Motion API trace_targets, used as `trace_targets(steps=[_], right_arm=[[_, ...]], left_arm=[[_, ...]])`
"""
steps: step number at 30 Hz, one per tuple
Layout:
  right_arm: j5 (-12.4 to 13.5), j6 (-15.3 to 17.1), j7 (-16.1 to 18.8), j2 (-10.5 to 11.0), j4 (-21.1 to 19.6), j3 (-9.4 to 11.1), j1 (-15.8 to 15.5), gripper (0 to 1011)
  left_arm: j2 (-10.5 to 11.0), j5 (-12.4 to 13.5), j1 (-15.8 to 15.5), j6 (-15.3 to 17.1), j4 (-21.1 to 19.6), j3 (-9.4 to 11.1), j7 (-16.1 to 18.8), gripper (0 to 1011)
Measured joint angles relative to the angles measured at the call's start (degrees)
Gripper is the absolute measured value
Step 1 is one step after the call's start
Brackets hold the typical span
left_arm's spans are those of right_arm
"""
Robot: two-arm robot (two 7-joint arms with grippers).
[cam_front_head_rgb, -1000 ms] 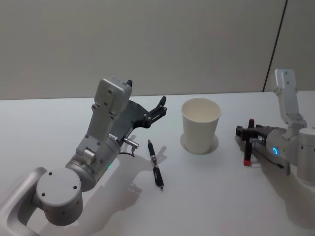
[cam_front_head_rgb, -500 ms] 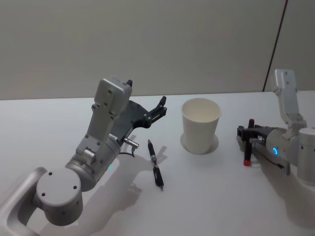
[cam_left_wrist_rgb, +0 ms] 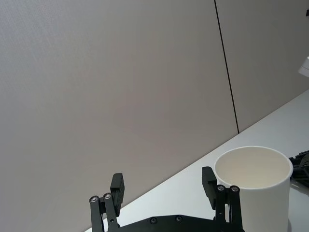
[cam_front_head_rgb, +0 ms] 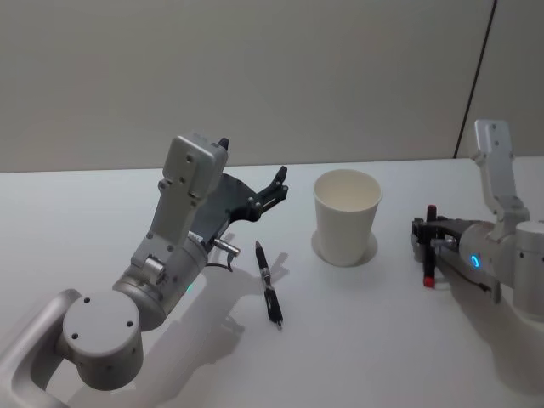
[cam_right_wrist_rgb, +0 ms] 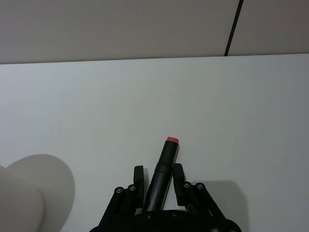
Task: Place the pen into the pen holder.
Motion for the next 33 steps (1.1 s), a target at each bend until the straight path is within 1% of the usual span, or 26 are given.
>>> trace_targets(steps=[15, 20, 33], right_arm=[[0.0, 0.0, 0.0, 0.0, 0.0, 0.0, 0.0, 260], [0.0, 0.0, 0.0, 0.0, 0.0, 0.0, 0.0, 178], [0.0, 0.0, 0.0, 0.0, 0.0, 0.0, 0.0, 178]], left_arm=[[0.0, 0.0, 0.0, 0.0, 0.0, 0.0, 0.0, 1001], [0.0, 0.0, 0.0, 0.0, 0.0, 0.0, 0.0, 1001], [0.0, 0.0, 0.0, 0.0, 0.0, 0.0, 0.0, 1001]])
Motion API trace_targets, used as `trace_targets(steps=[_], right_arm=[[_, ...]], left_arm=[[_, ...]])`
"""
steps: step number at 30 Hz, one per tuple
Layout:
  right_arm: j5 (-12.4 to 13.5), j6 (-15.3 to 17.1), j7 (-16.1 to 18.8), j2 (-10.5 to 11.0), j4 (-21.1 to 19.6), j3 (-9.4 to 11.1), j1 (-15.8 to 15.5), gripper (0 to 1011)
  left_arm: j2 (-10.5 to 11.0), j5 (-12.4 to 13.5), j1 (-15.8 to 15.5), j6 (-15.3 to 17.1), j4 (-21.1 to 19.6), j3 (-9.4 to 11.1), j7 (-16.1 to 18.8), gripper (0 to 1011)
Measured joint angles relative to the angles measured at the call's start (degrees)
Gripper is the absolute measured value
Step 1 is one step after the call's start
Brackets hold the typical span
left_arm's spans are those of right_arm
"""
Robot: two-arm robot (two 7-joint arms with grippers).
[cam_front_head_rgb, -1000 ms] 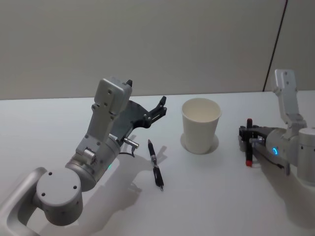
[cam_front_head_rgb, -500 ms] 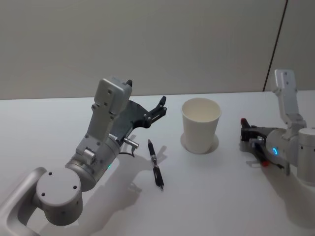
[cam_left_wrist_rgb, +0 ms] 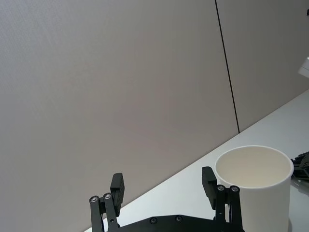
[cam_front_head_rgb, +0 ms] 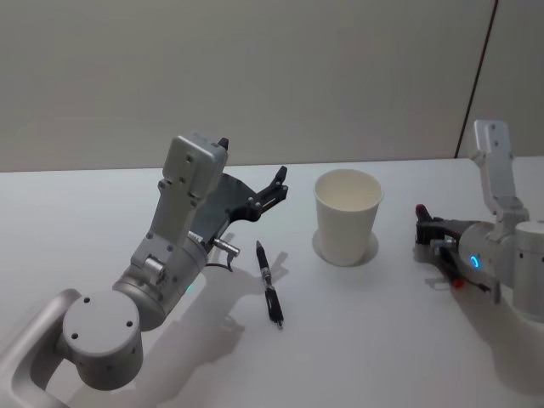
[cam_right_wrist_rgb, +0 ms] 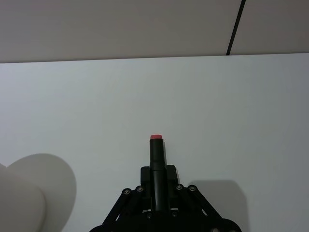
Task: Place the pen into the pen holder.
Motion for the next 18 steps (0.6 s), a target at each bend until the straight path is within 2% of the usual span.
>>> trace_targets(steps=[12, 18], right_arm=[[-0.3, -0.2, 0.1, 0.0, 0.0, 0.0, 0.0, 178], [-1.4, -1.9, 0.4, 0.1, -0.3, -0.2, -0.2, 177]], left_arm=[[0.0, 0.0, 0.0, 0.0, 0.0, 0.0, 0.0, 1001], [0.0, 0.0, 0.0, 0.0, 0.0, 0.0, 0.0, 1001]])
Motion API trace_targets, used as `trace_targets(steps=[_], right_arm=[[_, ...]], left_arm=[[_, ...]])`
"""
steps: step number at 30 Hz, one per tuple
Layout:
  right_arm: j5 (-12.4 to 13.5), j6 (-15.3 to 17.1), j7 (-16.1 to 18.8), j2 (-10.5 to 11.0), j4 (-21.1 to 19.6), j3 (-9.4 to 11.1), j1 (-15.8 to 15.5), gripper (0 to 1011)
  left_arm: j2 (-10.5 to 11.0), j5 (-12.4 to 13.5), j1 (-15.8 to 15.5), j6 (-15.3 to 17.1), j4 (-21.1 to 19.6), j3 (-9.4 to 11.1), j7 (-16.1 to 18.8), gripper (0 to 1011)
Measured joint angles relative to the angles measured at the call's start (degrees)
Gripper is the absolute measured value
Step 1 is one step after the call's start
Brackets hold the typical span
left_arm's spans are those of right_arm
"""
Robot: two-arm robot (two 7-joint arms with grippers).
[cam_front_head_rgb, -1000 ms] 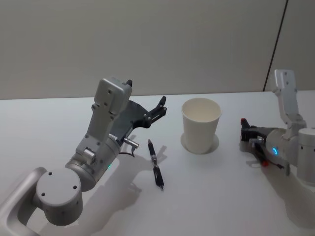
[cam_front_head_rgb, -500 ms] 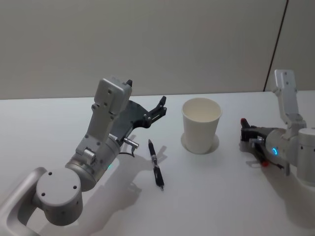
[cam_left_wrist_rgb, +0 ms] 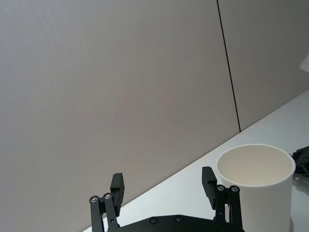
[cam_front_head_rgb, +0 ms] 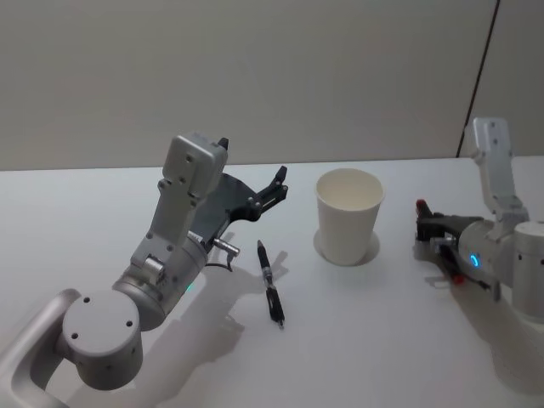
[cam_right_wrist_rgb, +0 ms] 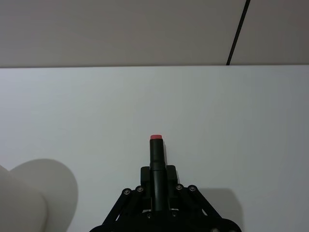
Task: Place the pen into the pen holder.
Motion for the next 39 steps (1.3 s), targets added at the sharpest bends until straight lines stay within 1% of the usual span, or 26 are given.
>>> trace_targets(steps=[1, 2, 9, 10, 11, 17, 18, 27, 30, 36, 39], right_arm=[[-0.4, -0.8, 0.0, 0.0, -0.2, 0.0, 0.0, 178], [-0.4, -0.8, 0.0, 0.0, -0.2, 0.0, 0.0, 178], [-1.9, -5.2, -0.5, 0.1, -1.4, 0.0, -0.3, 178], [-1.9, -5.2, -0.5, 0.1, -1.4, 0.0, -0.3, 178], [-2.2, -6.2, -0.7, 0.1, -1.7, 0.1, -0.4, 178], [-2.8, -9.3, -1.5, 0.0, -2.7, 0.2, -0.4, 178], [-2.9, -10.3, -1.7, -0.1, -3.1, 0.2, -0.4, 178], [-3.4, -15.8, -2.6, -0.6, -5.5, 0.4, -0.3, 177], [-3.5, -17.0, -2.6, -0.8, -6.3, 0.4, -0.2, 178], [-3.6, -20.9, -2.1, -1.5, -8.4, 0.1, 0.3, 177], [-3.6, -22.2, -1.7, -1.9, -9.1, -0.1, 0.6, 177]], left_arm=[[0.0, 0.0, 0.0, 0.0, 0.0, 0.0, 0.0, 1001], [0.0, 0.0, 0.0, 0.0, 0.0, 0.0, 0.0, 1001], [0.0, 0.0, 0.0, 0.0, 0.0, 0.0, 0.0, 1001], [0.0, 0.0, 0.0, 0.0, 0.0, 0.0, 0.0, 1001], [0.0, 0.0, 0.0, 0.0, 0.0, 0.0, 0.0, 1001], [0.0, 0.0, 0.0, 0.0, 0.0, 0.0, 0.0, 1001], [0.0, 0.0, 0.0, 0.0, 0.0, 0.0, 0.0, 1001], [0.0, 0.0, 0.0, 0.0, 0.0, 0.0, 0.0, 1001], [0.0, 0.0, 0.0, 0.0, 0.0, 0.0, 0.0, 1001], [0.0, 0.0, 0.0, 0.0, 0.0, 0.0, 0.0, 1001], [0.0, 0.0, 0.0, 0.0, 0.0, 0.0, 0.0, 1001]])
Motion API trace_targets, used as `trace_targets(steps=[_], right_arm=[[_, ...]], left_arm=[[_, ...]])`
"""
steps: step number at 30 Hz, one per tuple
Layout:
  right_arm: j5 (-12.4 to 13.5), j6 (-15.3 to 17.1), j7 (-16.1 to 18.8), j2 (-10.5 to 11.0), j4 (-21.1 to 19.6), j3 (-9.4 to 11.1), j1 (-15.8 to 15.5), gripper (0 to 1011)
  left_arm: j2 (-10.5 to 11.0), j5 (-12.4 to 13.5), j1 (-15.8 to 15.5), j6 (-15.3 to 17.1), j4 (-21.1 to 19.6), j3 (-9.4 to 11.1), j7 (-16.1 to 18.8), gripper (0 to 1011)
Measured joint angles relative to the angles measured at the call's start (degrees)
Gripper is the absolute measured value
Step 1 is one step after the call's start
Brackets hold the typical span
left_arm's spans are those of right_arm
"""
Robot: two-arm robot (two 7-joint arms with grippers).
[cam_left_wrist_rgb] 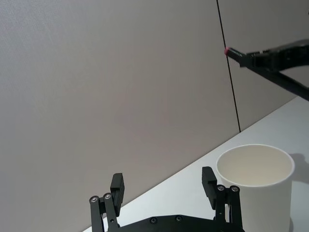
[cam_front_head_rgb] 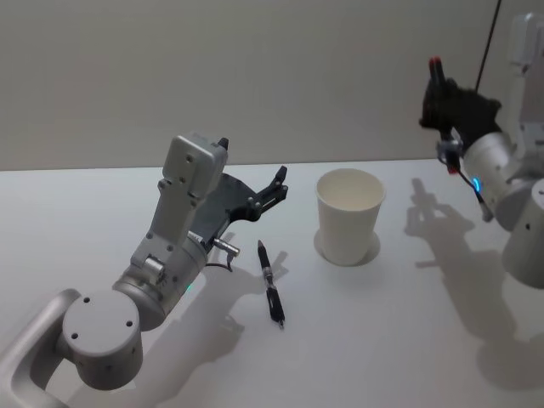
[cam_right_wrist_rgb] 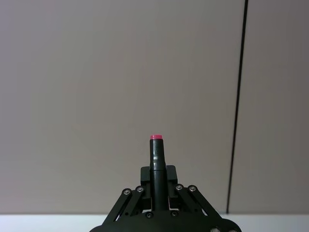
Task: Place the pen into the pen holder.
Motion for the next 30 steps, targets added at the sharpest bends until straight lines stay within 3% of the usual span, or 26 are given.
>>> trace_targets(steps=[12, 22, 30], right_arm=[[-1.3, -7.1, 4.0, -2.8, -1.7, -2.2, 1.7, 177], [-6.3, -14.0, 8.0, -5.1, 0.0, -5.1, 2.5, 177], [-10.4, -17.5, 8.4, -5.3, 2.1, -6.4, 1.7, 177]], left_arm=[[0.0, 0.0, 0.0, 0.0, 0.0, 0.0, 0.0, 1001], [0.0, 0.0, 0.0, 0.0, 0.0, 0.0, 0.0, 1001], [0.0, 0.0, 0.0, 0.0, 0.0, 0.0, 0.0, 1001]])
